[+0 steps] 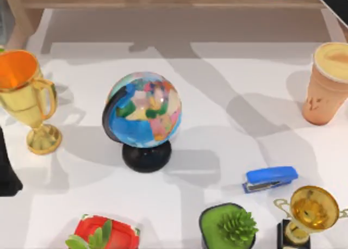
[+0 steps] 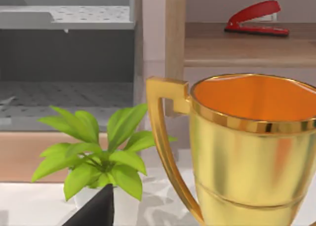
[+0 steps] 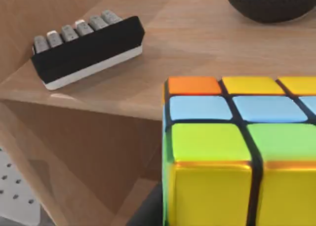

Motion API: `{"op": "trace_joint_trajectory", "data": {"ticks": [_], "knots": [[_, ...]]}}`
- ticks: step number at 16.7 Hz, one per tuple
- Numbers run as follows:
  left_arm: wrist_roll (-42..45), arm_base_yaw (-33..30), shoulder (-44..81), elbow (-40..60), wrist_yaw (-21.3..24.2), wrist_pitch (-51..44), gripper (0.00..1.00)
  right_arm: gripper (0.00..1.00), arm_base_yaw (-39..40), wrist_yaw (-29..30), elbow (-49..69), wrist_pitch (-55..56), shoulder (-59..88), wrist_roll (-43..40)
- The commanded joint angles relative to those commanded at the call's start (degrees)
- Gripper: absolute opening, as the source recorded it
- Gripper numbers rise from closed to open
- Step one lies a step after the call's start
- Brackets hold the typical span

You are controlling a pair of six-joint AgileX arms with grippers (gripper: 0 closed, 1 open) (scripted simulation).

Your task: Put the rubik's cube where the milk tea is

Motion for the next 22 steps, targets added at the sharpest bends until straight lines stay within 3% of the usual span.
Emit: {"op": "trace_joint_trajectory", "data": {"ticks": [5,11,22], "knots": [[0.0,0.0,0.0,0.0,0.0,0.0,1.0,0.0,-4.0,-10.7,-8.2,-23.0,3.8,6.8],[0.0,0.0,0.0,0.0,0.0,0.0,1.0,0.0,-14.5,-13.7,-15.7,-41.8,10.1,8.1],[0.0,0.0,0.0,0.0,0.0,0.0,1.0,0.0,-16.9,-14.2,-16.6,-44.7,11.4,7.9]]}}
